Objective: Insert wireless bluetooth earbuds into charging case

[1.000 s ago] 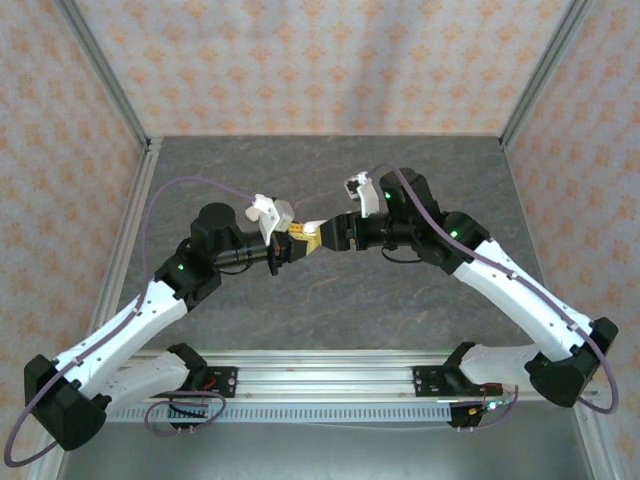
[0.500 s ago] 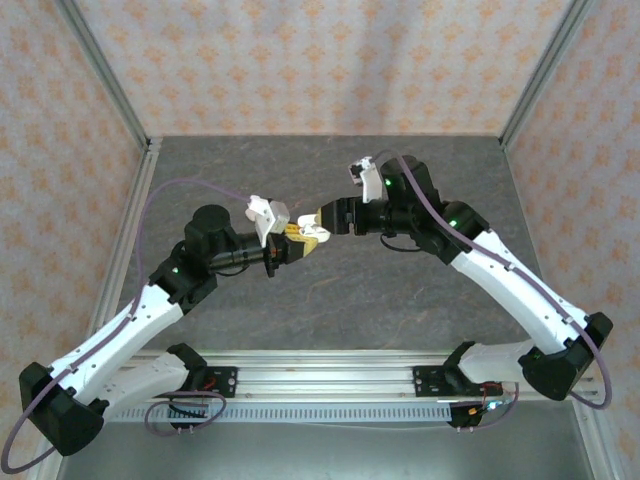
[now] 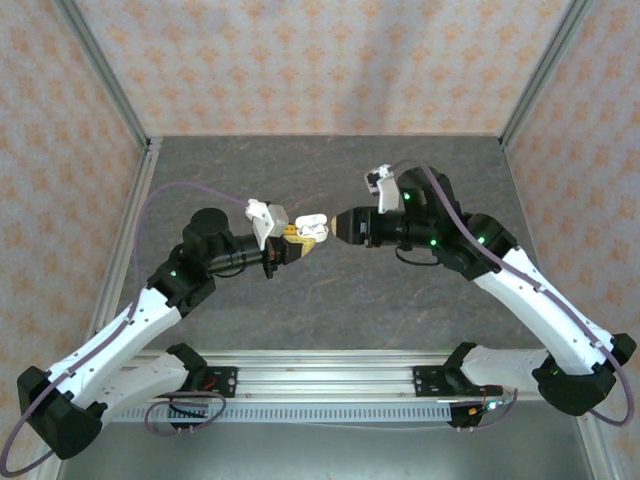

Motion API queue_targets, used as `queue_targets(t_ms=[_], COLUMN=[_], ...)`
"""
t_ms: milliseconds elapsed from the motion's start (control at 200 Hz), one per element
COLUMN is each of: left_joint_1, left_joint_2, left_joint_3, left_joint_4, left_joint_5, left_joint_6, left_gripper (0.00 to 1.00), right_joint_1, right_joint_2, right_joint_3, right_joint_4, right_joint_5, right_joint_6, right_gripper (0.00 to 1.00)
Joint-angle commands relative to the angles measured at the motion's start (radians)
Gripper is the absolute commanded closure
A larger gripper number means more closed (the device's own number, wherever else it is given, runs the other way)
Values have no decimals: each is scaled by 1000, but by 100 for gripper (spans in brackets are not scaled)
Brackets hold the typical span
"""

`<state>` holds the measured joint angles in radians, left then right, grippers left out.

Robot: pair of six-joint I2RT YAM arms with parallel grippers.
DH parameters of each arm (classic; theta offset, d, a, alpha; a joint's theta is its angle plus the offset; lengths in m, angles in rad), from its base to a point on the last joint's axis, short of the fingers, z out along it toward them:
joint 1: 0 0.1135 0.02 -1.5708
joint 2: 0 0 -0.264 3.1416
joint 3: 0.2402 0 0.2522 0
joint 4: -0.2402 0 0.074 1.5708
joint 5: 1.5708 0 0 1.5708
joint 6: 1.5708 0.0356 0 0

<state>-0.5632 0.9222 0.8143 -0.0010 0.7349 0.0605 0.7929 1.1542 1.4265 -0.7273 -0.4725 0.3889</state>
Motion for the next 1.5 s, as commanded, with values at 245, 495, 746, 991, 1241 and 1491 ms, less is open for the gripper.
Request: queue_targets(t_ms=[245,495,746,991,1241,1491], left_joint_1=[-8,-9,-9,-15,-46,-85], left_joint_2=[-23,-23,-23,-38,-44,-46], left_joint_3=[-22,-33,-58,-63,-79,-81], left_joint_4=[9,26,99,112,118,124], left_joint_5=[-8,-38,-122,-188,-266,-355], left_joint_6=[44,35,13,28,50,99], left_gripper=[100,100,100,100,100,100], right_joint_1=[136,141,142,142,143,150], right_joint_2=[142,159,162,200,235,281], right_joint_3=[123,110,71,78,95,124], right_joint_4=[-80,2,105,103,102,44], right_joint_5=[78,131,158,176,198,256], right_joint_6=[-95,-2,104,159,212,261], right_gripper=[71,69,63,63,61,60])
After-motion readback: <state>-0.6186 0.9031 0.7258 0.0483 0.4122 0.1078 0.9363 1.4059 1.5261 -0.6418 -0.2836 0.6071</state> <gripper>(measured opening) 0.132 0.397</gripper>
